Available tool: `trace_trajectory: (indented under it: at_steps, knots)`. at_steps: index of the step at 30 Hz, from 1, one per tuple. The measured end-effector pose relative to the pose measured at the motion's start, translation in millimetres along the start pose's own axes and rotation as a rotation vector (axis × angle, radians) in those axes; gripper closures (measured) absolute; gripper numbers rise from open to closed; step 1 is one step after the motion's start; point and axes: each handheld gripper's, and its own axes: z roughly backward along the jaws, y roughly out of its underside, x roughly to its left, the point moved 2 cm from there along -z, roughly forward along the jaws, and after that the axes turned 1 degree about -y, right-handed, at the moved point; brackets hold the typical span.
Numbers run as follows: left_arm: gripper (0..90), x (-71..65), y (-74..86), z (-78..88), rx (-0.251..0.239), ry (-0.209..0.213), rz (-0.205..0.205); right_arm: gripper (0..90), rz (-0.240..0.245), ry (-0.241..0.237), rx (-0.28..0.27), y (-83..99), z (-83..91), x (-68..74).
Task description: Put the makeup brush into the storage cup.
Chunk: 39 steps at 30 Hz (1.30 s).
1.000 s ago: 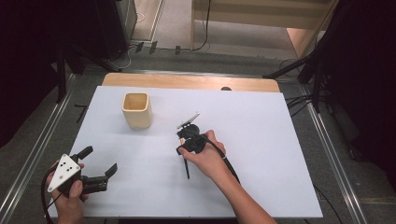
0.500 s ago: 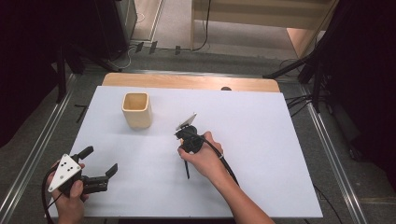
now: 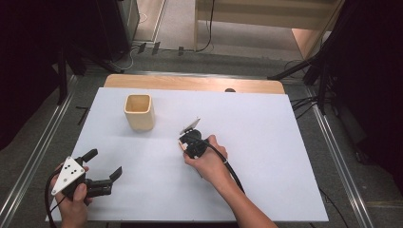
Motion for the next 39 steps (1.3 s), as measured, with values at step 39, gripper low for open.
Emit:
trace_trajectory:
  at_steps: [39]
  knots:
    - [0.0,-103.9,-48.6,-107.1,-0.009,0.313,-0.018,84.4,-0.018,-0.177,-0.777,75.4,80.2,-54.3]
